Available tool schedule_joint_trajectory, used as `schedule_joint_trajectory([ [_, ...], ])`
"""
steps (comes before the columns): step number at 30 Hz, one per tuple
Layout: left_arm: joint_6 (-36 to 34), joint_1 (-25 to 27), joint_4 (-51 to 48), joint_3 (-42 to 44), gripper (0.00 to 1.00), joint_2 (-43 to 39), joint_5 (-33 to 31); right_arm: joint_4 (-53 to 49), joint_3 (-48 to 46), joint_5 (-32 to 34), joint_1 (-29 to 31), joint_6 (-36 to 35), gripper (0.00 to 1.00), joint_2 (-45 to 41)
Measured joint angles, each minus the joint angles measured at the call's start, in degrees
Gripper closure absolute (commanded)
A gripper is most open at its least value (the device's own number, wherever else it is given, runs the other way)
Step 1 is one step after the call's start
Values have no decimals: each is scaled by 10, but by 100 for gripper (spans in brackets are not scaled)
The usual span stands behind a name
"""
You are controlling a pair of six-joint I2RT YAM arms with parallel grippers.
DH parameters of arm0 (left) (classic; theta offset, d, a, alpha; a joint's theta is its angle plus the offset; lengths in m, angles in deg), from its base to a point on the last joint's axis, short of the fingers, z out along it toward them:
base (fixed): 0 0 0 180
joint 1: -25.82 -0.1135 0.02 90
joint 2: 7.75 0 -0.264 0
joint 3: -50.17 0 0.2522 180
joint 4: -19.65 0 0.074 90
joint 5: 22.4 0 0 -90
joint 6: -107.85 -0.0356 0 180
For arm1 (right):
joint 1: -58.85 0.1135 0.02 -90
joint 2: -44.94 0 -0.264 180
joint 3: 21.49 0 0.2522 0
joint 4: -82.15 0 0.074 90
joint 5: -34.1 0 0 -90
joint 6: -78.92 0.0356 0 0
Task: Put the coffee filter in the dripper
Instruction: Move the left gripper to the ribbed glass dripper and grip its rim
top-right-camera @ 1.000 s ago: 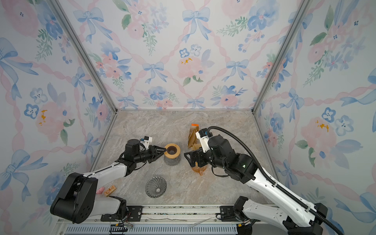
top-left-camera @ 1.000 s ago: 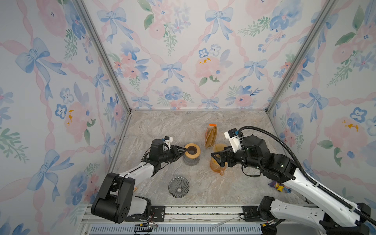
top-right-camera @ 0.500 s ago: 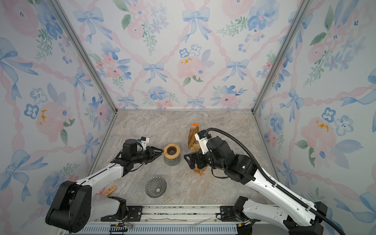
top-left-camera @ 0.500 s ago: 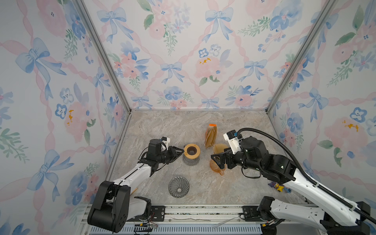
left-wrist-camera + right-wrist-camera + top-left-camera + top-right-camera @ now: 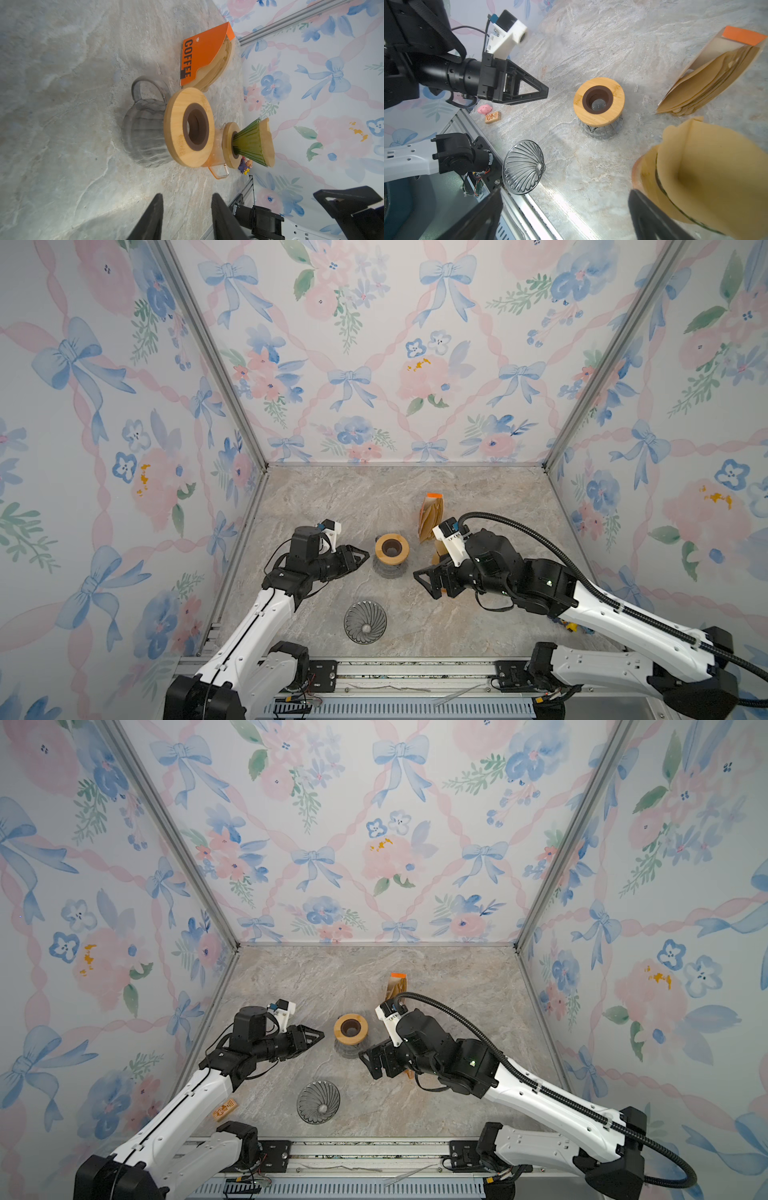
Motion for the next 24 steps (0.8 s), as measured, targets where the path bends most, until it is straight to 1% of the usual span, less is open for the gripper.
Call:
schedule_joint_trajectory([
  [7,-33,0,-181,-12,50,-110,-71,26,-8,0,17,9,4,10],
  [13,-35,13,-305,-41,47,-161,-123,42,-20,-3,18,9,4,12],
  [19,-23,57,-373,-44,46,-168,-142,52,-32,-5,21,11,4,12],
  [24,-6,103,-389,-27,45,-161,-151,52,-36,-5,22,10,4,12],
])
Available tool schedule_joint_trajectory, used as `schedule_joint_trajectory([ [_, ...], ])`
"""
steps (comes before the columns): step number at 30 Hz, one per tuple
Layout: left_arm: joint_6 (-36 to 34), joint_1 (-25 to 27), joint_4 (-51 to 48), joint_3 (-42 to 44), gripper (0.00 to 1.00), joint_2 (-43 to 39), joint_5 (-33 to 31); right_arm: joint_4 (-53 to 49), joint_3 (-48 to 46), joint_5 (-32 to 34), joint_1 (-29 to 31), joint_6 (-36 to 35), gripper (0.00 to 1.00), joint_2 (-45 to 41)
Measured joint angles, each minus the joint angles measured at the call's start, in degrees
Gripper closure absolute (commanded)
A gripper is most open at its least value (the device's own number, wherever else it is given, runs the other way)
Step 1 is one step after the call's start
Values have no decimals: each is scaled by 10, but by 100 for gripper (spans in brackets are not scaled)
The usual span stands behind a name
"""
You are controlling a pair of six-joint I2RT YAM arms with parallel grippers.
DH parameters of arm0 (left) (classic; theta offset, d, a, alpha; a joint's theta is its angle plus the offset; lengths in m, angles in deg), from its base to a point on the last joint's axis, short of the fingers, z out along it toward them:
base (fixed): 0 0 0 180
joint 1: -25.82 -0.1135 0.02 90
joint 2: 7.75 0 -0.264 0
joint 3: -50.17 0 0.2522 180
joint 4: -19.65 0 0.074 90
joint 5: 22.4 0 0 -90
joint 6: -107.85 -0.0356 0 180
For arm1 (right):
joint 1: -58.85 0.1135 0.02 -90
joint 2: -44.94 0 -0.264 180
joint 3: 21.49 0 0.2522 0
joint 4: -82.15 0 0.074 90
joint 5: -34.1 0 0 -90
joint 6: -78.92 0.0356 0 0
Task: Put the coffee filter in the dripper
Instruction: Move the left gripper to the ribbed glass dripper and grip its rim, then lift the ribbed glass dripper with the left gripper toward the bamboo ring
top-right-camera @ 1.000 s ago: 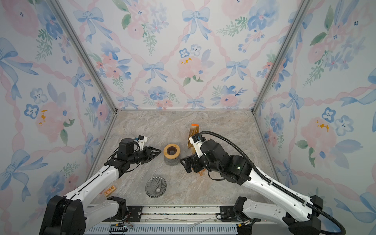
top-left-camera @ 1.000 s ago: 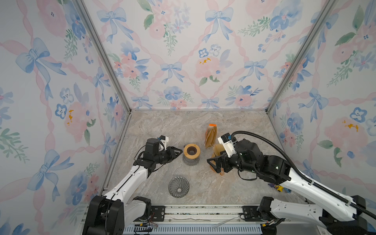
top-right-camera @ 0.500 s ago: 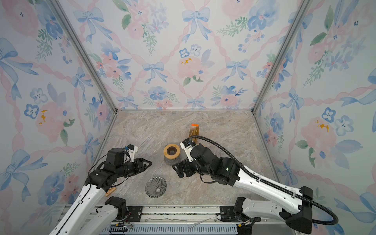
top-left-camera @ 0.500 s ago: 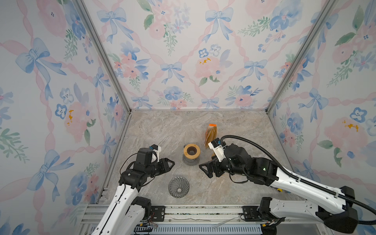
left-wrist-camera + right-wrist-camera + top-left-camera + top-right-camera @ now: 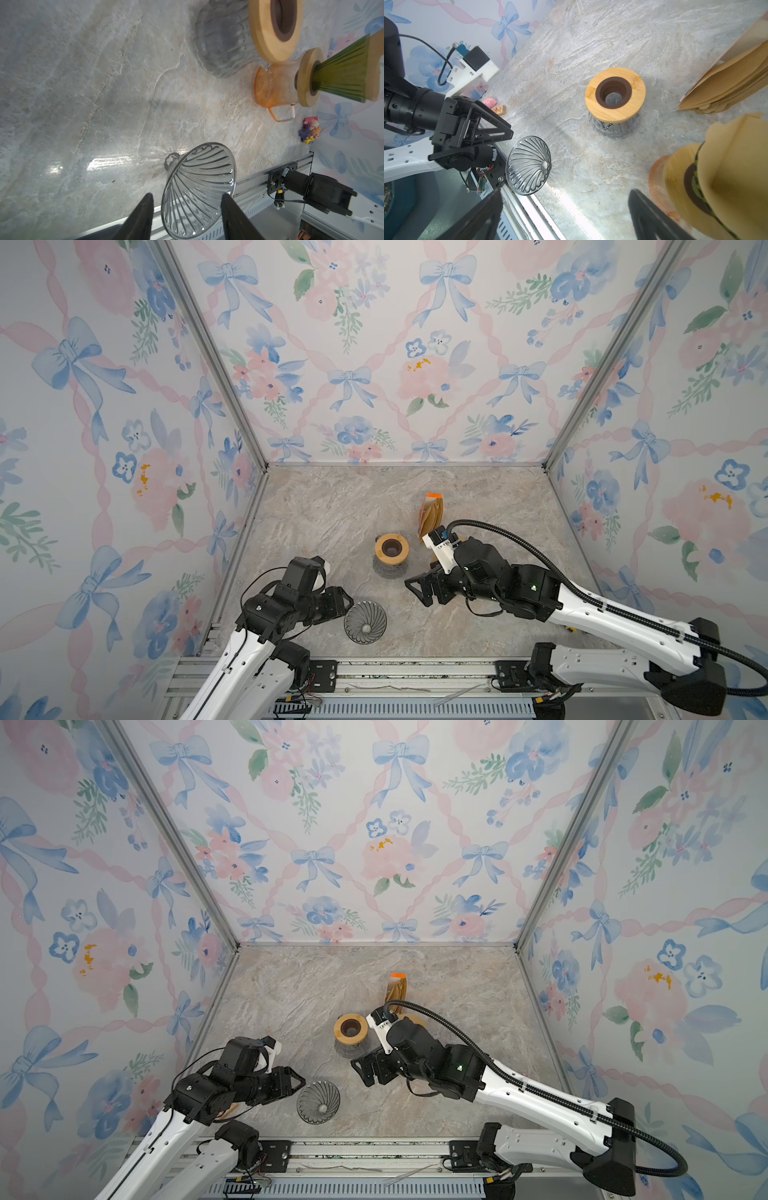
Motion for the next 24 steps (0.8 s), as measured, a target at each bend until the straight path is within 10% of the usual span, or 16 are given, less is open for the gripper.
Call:
schedule_joint_trajectory([
  [24,-17,14,-7,9,62,111,17,6,-7,0,0,0,4,5],
])
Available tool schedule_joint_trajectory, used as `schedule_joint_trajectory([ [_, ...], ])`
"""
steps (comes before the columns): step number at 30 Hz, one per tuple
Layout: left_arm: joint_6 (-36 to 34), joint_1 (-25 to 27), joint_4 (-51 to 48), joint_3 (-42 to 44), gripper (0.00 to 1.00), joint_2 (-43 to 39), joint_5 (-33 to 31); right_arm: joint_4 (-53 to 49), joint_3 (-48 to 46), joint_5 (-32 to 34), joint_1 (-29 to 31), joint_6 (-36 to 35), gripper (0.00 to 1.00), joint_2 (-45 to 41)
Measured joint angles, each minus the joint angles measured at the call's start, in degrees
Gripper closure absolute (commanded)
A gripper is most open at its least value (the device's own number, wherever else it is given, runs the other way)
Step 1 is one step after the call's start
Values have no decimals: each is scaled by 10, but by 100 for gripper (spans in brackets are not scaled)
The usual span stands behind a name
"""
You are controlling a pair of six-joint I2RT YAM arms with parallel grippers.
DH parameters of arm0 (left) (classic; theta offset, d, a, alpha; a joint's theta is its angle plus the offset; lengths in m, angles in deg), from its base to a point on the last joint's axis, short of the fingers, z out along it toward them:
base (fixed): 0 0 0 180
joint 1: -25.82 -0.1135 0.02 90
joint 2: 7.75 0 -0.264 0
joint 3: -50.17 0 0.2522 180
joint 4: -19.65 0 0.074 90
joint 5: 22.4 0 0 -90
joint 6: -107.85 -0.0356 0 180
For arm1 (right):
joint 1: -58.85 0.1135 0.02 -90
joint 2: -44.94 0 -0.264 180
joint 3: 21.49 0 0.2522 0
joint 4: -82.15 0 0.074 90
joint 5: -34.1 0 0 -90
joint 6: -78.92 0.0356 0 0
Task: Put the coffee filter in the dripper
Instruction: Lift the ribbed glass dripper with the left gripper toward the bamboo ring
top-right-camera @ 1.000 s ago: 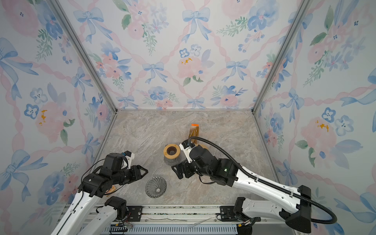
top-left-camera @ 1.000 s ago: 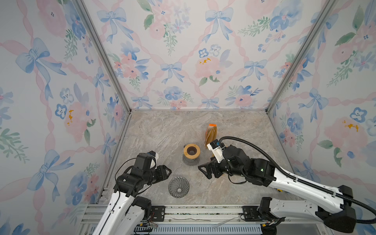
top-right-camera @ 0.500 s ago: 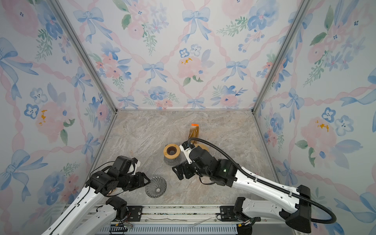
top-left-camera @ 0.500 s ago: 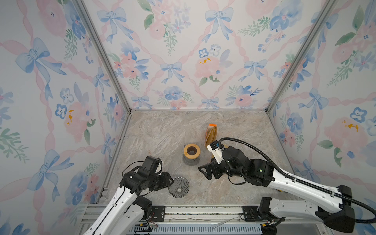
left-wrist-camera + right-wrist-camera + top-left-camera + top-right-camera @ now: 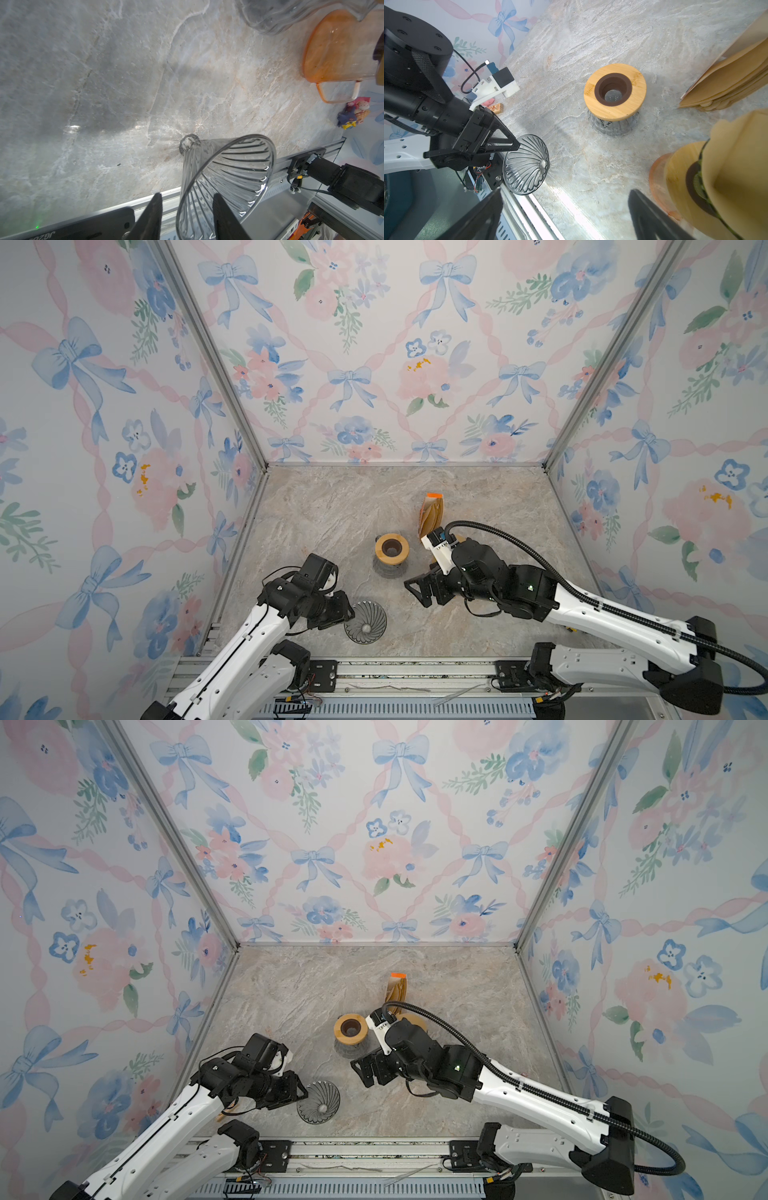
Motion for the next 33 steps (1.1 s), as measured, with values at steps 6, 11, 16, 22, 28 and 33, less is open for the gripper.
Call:
schedule_joint_trajectory([
  [6,-6,6,9,0,69,21,0,3,-8,0,0,1,4,0],
  [11,-11,18,28,5,72,35,3,4,-11,3,0,4,4,0],
  [16,-9,28,45,16,76,37,3,5,-13,4,0,4,4,-2],
  [22,-3,33,61,25,82,37,4,5,-16,7,0,4,4,-3],
  [28,7,37,84,34,88,38,12,6,-16,7,0,9,4,-3],
  [33,15,37,103,34,95,38,18,5,-16,9,0,9,4,-3],
])
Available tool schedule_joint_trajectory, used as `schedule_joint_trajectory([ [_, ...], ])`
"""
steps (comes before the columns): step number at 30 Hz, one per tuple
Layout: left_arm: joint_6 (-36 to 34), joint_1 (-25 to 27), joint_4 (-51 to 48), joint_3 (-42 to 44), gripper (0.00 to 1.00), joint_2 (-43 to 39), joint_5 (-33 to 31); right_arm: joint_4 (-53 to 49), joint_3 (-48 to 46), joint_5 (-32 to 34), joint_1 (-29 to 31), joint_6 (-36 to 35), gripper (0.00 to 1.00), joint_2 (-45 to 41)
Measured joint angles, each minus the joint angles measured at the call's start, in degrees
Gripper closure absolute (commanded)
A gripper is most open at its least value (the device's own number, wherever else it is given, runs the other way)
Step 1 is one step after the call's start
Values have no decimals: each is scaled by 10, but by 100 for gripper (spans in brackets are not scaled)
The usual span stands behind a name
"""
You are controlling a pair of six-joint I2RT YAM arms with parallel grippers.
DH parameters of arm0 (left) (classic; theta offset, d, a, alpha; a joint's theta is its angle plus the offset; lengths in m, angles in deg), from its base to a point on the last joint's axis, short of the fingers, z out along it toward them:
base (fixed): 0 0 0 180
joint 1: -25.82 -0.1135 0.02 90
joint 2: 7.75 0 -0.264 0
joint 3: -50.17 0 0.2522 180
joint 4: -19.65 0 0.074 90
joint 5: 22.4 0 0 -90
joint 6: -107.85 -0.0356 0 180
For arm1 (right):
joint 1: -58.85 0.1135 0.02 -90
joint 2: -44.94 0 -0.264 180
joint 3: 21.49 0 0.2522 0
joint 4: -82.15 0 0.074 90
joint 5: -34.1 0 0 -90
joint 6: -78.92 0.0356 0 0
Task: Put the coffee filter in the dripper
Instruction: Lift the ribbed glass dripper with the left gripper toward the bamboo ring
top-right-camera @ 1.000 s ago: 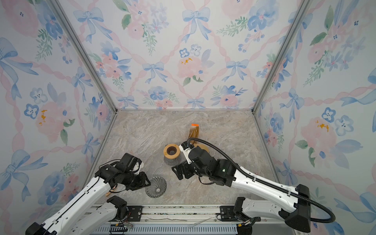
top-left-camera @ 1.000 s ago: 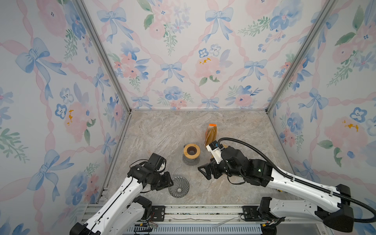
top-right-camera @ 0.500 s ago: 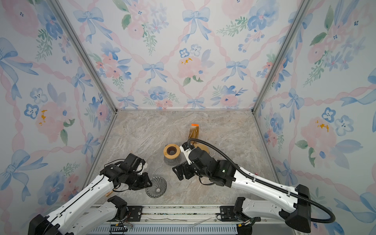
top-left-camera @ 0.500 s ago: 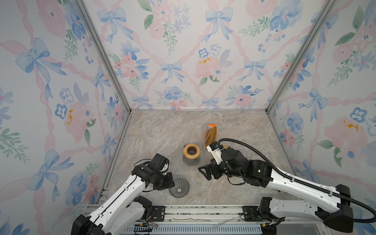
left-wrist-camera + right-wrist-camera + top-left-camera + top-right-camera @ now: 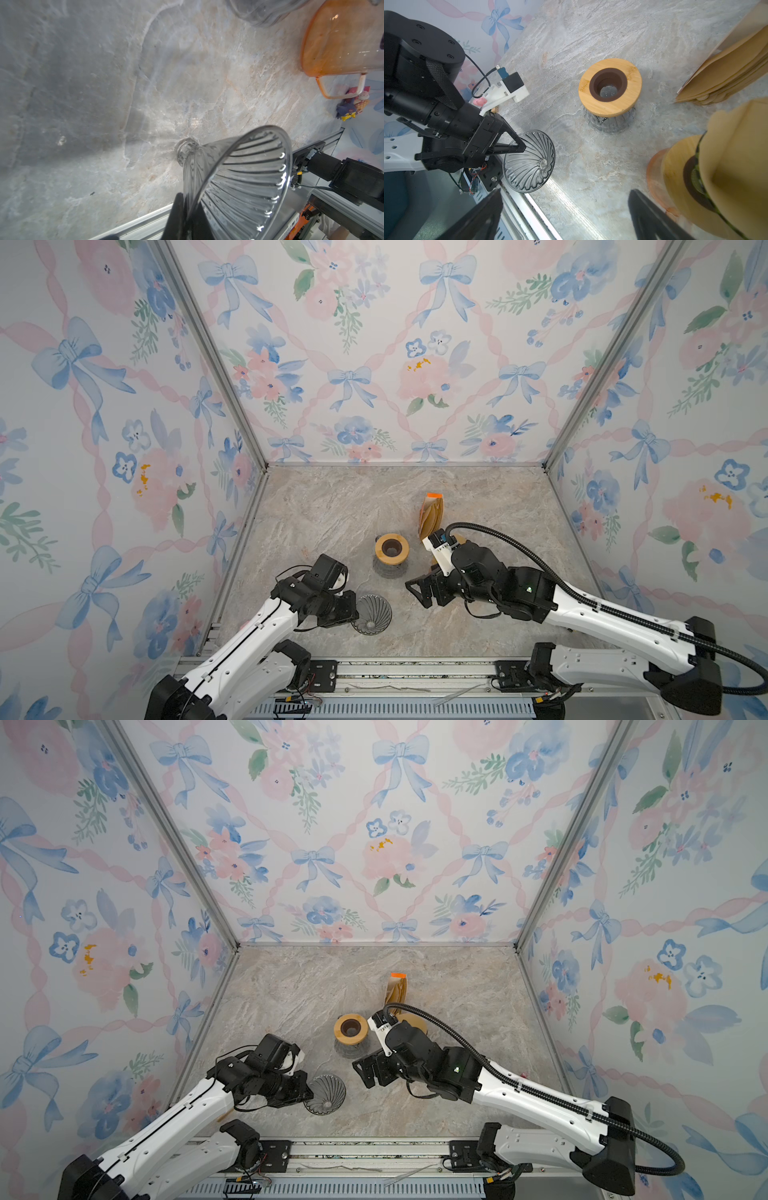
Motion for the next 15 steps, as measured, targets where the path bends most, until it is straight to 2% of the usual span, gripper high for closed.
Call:
schedule_joint_trajectory([
  [9,6,0,24,-5,96,0,10,0,-6,22,-2,4,4,-27],
  [15,4,0,26,-62,95,0,41,1,-22,32,-12,11,4,-59],
])
